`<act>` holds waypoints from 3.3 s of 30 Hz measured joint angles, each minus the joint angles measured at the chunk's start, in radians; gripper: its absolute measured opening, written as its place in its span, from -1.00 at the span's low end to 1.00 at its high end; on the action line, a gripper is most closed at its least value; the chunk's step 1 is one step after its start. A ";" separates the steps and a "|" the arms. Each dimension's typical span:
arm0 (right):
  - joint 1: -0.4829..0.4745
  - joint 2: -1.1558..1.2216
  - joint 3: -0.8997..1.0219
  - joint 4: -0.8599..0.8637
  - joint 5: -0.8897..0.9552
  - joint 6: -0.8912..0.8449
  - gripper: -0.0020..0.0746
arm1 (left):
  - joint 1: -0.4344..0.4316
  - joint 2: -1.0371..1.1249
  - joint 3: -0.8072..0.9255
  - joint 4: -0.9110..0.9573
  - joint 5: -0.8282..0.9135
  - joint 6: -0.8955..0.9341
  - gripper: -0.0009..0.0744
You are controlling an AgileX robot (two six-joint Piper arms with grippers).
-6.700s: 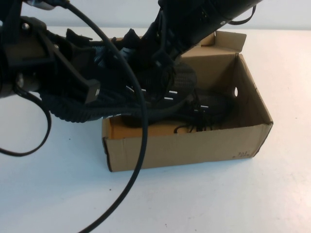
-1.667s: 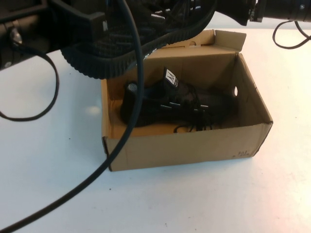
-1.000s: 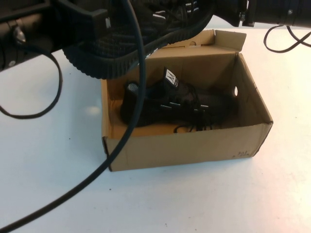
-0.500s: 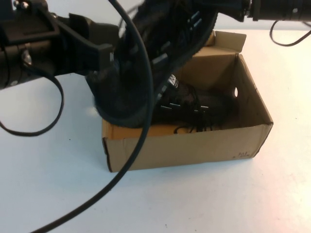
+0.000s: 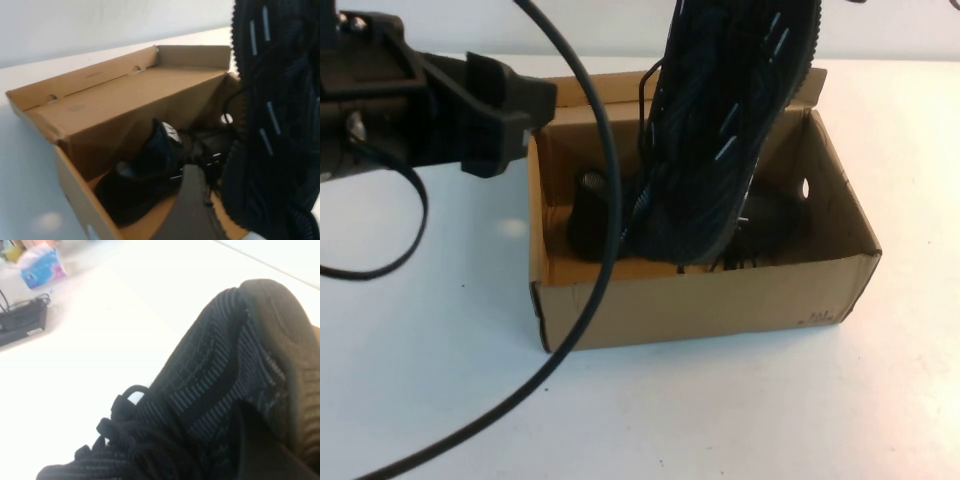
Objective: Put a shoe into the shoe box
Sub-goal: Place the shoe in the shoe box
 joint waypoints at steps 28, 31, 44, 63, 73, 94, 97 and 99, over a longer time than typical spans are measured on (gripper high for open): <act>0.189 -0.085 -0.006 -0.133 0.022 -0.044 -0.60 | 0.549 0.238 -0.096 -0.988 0.528 1.059 -0.10; 0.189 -0.085 0.021 -0.107 0.022 -0.085 -0.60 | 0.615 0.303 -0.096 -1.154 0.621 1.143 -0.10; 0.189 -0.062 0.050 -0.016 0.020 -0.131 -0.60 | 0.589 0.377 -0.096 -1.240 0.637 1.214 0.69; 0.214 -0.025 0.051 0.047 0.012 -0.146 -0.60 | 0.508 0.377 -0.117 -1.247 0.637 1.213 0.79; 0.254 -0.024 0.051 0.078 0.008 -0.154 -0.60 | 0.508 0.377 -0.117 -1.247 0.637 1.217 0.79; 0.265 -0.018 0.051 0.108 -0.003 -0.121 -0.59 | 0.508 0.379 -0.117 -1.260 0.602 1.198 -0.39; 0.265 -0.018 0.051 0.108 -0.003 -0.088 -0.38 | 0.508 0.379 -0.117 -1.260 0.602 1.195 -0.40; 0.265 -0.018 0.041 0.105 -0.003 -0.045 -0.06 | 0.508 0.380 -0.117 -1.260 0.596 1.195 -0.41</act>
